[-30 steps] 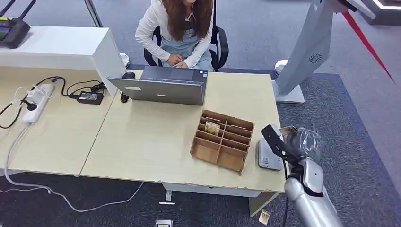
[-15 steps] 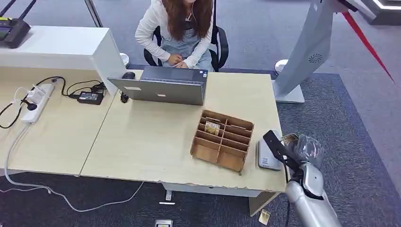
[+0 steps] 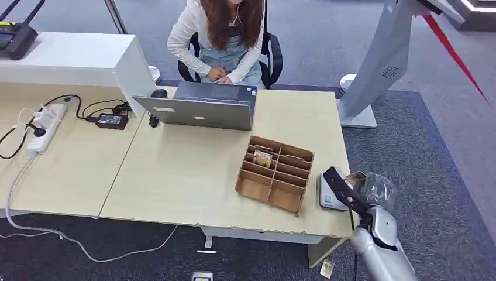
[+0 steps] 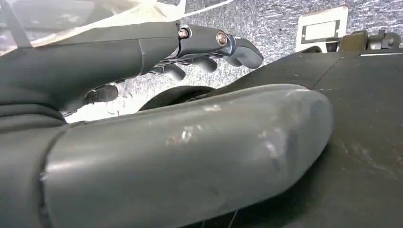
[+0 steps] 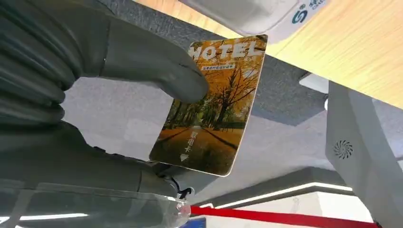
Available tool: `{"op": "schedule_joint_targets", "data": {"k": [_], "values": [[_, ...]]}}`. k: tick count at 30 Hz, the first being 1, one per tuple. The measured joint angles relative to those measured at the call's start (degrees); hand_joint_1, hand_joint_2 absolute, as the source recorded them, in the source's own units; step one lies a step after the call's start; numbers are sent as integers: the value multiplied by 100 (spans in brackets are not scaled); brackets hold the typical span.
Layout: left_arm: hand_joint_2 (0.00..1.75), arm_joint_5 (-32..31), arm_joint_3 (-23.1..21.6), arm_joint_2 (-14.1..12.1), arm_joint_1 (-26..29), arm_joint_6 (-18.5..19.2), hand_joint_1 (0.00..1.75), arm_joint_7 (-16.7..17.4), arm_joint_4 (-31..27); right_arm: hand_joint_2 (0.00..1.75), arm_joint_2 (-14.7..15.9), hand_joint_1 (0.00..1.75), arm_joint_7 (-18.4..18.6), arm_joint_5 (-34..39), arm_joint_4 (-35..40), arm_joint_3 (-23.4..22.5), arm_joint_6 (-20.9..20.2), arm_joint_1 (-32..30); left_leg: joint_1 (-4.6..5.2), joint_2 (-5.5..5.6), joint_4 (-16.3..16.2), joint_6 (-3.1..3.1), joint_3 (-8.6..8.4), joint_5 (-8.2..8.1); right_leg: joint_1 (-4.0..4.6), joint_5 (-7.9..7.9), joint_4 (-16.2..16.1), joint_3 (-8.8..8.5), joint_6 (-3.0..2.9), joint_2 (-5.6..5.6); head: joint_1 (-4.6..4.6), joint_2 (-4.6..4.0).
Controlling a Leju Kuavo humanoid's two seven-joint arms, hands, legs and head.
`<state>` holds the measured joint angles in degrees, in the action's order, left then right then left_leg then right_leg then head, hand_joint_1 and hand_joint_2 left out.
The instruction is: Pass the card to the sensor for recognition and then transmit it.
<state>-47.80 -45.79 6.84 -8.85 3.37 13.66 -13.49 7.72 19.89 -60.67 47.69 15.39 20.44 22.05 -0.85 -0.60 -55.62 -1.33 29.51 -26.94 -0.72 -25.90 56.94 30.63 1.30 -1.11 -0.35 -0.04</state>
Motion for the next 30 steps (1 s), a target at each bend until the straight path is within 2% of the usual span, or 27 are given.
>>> {"op": "schedule_joint_targets", "data": {"k": [10,14,17,19,22,30], "values": [[0,-52,0,-2,-8,20,0,0,0,175,-26,175,-140,146,-129,-7,129,66,0,1,0,0,0,0,0,0,0,-1,0,0,0,0],[0,-118,0,0,-11,33,0,0,0,175,-24,175,-539,677,-90,-85,282,123,0,0,0,0,0,0,0,1,0,-2,1,0,0,0],[0,-125,0,0,-4,33,0,-2,0,175,-37,175,-1100,1200,228,-149,253,145,0,0,0,0,2,0,0,1,1,-4,1,0,0,0],[0,-116,0,0,-3,33,0,-7,0,175,-112,175,-1209,1290,473,-149,256,211,0,0,1,0,2,1,1,2,3,-9,1,1,0,0],[0,-74,0,-2,-7,33,0,-57,0,175,-405,175,-817,1150,932,-72,251,458,-1,-6,1,-5,0,5,2,2,6,-3,-1,5,0,0],[0,-52,0,18,22,4,0,-107,0,175,-973,175,-1161,1233,2151,571,212,1003,-6,-6,2,-9,0,8,6,2,9,-4,-1,5,0,0]]}}
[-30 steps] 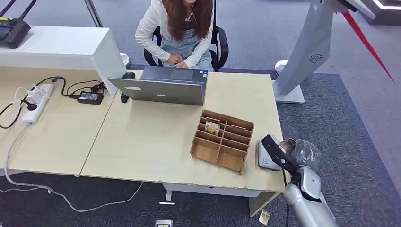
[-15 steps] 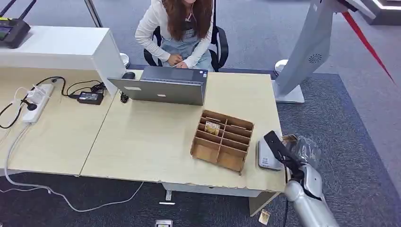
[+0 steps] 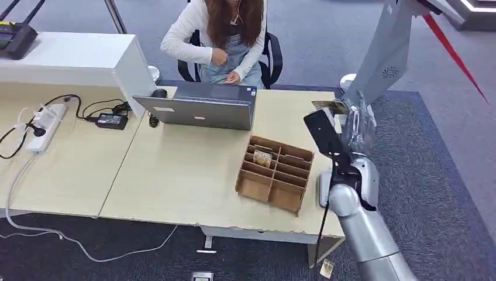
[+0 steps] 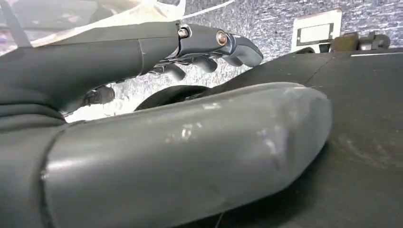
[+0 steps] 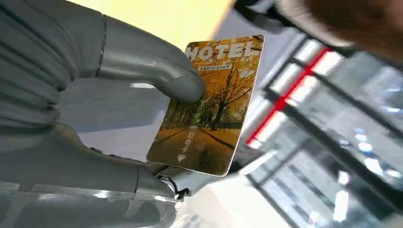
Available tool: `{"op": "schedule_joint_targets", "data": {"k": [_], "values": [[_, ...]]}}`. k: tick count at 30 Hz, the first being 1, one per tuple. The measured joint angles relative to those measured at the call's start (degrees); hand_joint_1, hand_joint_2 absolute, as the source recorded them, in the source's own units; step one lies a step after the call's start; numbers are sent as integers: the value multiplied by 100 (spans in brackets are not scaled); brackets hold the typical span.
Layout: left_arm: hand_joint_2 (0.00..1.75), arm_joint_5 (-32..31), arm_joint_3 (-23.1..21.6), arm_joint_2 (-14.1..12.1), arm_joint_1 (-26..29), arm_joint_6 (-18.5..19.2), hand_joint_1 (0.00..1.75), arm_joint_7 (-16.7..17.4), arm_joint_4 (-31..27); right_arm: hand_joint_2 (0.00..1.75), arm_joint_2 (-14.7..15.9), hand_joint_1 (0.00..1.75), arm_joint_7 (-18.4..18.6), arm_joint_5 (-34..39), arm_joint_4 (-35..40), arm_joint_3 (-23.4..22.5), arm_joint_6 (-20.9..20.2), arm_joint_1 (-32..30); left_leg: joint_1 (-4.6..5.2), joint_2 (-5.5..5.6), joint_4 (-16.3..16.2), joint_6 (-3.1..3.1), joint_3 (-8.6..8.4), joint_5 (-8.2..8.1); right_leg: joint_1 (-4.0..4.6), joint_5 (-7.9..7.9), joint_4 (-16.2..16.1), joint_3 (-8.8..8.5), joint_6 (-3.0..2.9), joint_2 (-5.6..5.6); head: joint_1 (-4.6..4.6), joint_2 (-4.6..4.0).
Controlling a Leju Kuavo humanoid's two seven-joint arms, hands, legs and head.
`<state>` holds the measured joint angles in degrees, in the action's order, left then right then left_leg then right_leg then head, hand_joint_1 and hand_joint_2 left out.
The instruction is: Pass the card to the sensor for recognition and then transmit it.
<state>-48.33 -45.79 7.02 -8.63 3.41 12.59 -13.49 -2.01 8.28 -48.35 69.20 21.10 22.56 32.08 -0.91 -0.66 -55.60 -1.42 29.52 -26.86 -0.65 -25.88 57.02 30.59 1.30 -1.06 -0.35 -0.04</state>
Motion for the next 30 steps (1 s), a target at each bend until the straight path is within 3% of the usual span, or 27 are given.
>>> {"op": "schedule_joint_targets", "data": {"k": [9,16,18,25,28,29,30], "values": [[0,-61,0,50,-4,31,0,-218,0,175,-736,175,66,-337,200,775,-282,861,0,4,-1,0,2,1,-1,0,0,0,0,-5,0,0],[0,-151,-2,116,-50,140,0,-431,0,175,-1392,175,142,-524,-674,1357,-267,1628,-2,6,0,0,5,1,2,-1,0,2,0,-6,-2,0],[0,-164,-7,131,-58,164,0,-467,0,175,-1492,175,290,-352,-979,1560,-242,1805,-3,6,0,0,5,1,3,-1,0,2,1,-6,-2,0],[0,-166,-7,138,-59,168,0,-474,0,175,-1512,175,328,-297,-1033,1611,-238,1837,-3,6,0,0,6,1,3,-1,0,2,1,-6,-2,0],[0,-181,-22,160,-74,208,0,-507,0,175,-1691,175,756,338,-1563,2137,-234,2162,-2,8,0,0,7,1,2,-1,0,3,1,-6,0,0],[0,-181,-39,184,-84,238,0,-511,0,175,-1792,175,1047,676,-2134,2728,-275,2448,-1,9,-1,0,5,0,1,-1,-1,3,1,-6,0,0],[0,-181,-42,186,-87,254,0,-518,0,175,-1810,175,1089,757,-2300,2887,-273,2509,-1,9,-1,0,4,0,1,-1,-1,3,1,-7,0,0]]}}
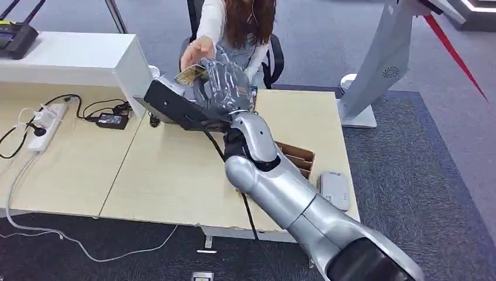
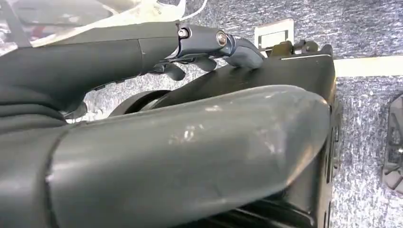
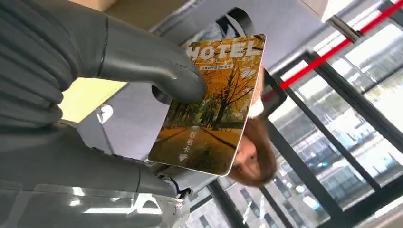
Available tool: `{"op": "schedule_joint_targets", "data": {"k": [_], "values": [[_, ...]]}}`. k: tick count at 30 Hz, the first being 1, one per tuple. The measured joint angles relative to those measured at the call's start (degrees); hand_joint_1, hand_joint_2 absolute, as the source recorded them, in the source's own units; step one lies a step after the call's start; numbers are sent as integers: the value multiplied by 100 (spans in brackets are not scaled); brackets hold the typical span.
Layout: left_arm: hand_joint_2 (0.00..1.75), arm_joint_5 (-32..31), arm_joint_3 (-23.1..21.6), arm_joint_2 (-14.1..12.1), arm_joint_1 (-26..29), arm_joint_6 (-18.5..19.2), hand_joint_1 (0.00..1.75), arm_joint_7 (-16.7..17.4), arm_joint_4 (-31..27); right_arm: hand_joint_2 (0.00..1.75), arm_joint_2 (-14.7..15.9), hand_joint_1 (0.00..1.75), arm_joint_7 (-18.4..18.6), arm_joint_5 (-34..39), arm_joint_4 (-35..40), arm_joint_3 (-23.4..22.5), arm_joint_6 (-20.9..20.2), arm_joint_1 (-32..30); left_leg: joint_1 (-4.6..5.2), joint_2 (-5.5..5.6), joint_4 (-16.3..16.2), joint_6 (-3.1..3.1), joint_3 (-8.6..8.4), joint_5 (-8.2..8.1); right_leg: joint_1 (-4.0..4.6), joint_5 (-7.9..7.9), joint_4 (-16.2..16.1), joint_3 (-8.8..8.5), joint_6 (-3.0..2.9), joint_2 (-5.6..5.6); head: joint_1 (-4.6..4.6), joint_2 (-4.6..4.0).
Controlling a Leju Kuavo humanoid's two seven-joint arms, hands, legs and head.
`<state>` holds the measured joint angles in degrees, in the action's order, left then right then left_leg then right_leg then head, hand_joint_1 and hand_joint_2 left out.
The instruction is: Pass the card to the sensor for recognition and then transmit it.
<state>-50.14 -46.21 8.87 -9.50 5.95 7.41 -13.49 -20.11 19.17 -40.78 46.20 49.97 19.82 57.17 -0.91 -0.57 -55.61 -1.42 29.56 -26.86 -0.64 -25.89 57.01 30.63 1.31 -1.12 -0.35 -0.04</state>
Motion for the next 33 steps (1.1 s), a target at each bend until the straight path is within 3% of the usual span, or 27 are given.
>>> {"op": "schedule_joint_targets", "data": {"k": [5,12,28,29,30,33], "values": [[0,-48,-9,0,-7,7,0,-20,0,175,-9,175,90,111,-509,428,0,148,0,0,0,0,-2,0,0,0,0,1,0,0,0,0],[0,-122,-20,13,-26,33,0,-24,0,175,4,175,273,201,-1110,664,39,194,0,-1,-1,0,-3,0,0,0,0,2,0,1,0,0],[0,-120,-109,63,-28,-46,0,31,0,175,52,175,546,240,-2034,671,295,530,0,-2,-3,0,-3,0,0,1,0,4,0,2,0,0],[0,-118,-109,68,-28,-46,0,33,0,175,53,68,538,240,-2047,669,306,532,0,-2,-3,0,-2,0,0,1,0,3,0,2,0,0],[0,-118,-109,72,-27,-46,0,33,0,175,50,0,533,240,-2059,671,321,533,0,-2,-3,0,-2,0,1,1,0,3,0,2,0,0],[0,-120,-111,79,-26,-46,0,39,0,175,42,0,461,291,-2083,671,376,530,1,-2,-3,0,-2,0,0,1,0,4,0,2,0,0]]}}
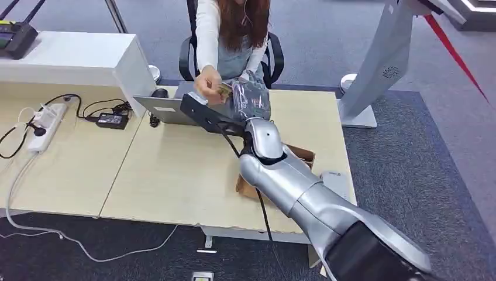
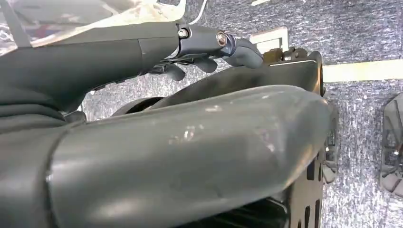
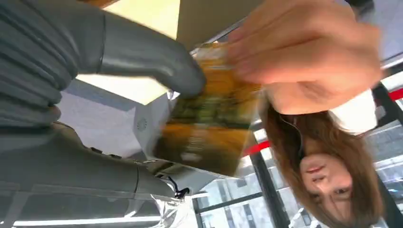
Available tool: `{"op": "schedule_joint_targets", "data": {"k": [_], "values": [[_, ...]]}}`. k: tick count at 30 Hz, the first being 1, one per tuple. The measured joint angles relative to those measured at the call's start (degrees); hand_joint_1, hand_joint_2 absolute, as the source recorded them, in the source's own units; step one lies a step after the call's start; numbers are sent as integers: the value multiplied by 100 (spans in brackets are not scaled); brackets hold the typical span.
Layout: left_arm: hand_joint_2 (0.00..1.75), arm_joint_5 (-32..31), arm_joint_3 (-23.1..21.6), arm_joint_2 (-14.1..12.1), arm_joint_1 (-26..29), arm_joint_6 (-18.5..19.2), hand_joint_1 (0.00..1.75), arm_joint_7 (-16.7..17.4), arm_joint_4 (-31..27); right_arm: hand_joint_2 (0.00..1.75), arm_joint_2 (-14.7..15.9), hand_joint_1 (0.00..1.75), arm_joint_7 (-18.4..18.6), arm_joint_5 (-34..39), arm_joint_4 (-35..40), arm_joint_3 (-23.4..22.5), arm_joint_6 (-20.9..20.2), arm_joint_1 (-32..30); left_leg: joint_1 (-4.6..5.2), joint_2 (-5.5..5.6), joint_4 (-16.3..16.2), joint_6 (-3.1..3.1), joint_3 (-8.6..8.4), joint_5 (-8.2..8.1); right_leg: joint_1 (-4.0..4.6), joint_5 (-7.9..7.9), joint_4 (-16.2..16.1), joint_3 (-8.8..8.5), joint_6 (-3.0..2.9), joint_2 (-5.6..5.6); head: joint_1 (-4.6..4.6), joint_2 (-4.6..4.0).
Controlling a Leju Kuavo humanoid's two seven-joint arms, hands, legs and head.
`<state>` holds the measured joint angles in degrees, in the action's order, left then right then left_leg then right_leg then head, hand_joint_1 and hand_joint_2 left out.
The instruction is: Pass the card to the sensor for recognition and then transmit it.
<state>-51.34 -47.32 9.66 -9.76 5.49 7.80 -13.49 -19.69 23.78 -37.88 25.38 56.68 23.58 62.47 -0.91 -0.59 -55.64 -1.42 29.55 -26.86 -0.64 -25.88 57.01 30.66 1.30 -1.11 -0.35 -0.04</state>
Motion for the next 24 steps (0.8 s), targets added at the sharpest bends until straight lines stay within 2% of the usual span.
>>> {"op": "schedule_joint_targets", "data": {"k": [5,15,19,21,24], "values": [[0,0,0,2,1,-2,0,13,0,175,-2,0,-306,243,-13,-31,197,-2,1,-2,0,0,-2,-1,-2,0,0,1,0,2,0,0],[0,-2,0,2,2,-2,0,24,0,175,-4,0,-448,326,-11,-35,258,-3,-1,-2,0,-1,-2,1,0,0,0,0,-1,2,0,0],[0,-4,0,0,3,-2,0,50,0,175,-22,0,-925,658,79,-37,560,-10,-1,-2,0,-1,-2,0,0,0,0,0,-1,2,0,0],[0,6,0,0,6,-20,0,83,0,175,-44,0,-1306,826,188,-87,732,-38,-1,-2,0,-1,-2,0,0,0,0,0,-1,2,0,0],[0,105,2,-7,25,-78,0,151,0,175,-39,0,-1849,552,633,-332,844,-272,-1,-2,1,-1,-4,-1,1,-1,0,0,0,2,0,0]]}}
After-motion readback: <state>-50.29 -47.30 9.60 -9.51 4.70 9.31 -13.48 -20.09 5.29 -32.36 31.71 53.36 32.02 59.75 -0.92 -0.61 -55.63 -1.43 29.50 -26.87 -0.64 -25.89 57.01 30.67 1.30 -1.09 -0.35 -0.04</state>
